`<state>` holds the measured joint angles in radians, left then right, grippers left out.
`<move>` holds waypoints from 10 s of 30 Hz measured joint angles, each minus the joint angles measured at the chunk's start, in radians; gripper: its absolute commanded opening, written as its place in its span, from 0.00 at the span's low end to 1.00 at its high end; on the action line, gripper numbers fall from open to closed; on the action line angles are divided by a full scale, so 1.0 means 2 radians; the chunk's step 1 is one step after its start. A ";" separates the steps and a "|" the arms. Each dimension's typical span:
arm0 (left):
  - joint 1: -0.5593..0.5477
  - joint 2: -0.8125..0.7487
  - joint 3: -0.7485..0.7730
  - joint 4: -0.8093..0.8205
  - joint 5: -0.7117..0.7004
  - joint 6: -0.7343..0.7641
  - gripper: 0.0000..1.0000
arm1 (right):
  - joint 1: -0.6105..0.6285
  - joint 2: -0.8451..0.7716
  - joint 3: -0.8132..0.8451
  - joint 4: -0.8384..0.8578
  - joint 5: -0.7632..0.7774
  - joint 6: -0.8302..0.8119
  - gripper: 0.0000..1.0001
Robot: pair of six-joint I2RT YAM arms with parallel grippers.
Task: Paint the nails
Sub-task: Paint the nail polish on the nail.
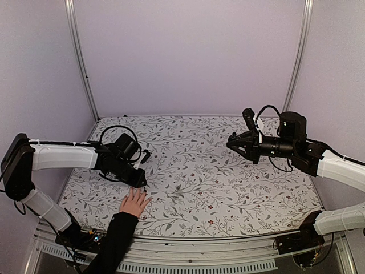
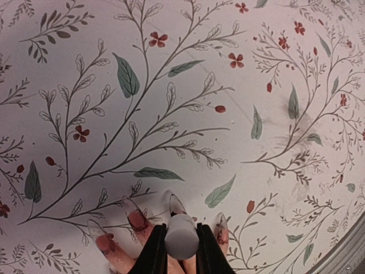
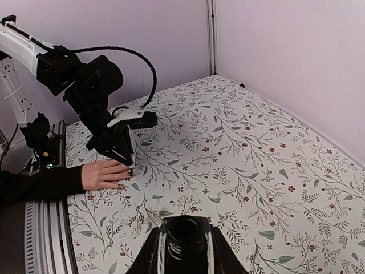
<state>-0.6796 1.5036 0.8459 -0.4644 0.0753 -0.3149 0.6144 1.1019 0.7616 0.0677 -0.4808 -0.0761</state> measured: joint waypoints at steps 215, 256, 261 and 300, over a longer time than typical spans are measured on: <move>0.000 0.010 0.030 -0.043 0.020 0.140 0.00 | 0.000 -0.015 -0.001 0.000 0.011 0.000 0.00; 0.005 0.019 0.030 -0.027 0.013 0.133 0.00 | 0.000 -0.016 -0.002 0.000 0.012 0.000 0.00; 0.006 0.024 0.030 -0.024 0.014 0.133 0.00 | 0.000 -0.017 -0.002 0.000 0.013 0.000 0.00; 0.012 0.044 0.040 -0.019 0.022 0.133 0.00 | 0.000 -0.017 -0.002 0.000 0.020 0.000 0.00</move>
<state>-0.6559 1.5913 0.9268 -0.5022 0.1196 -0.0486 0.6144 1.0687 0.7578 0.0677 -0.4416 -0.0757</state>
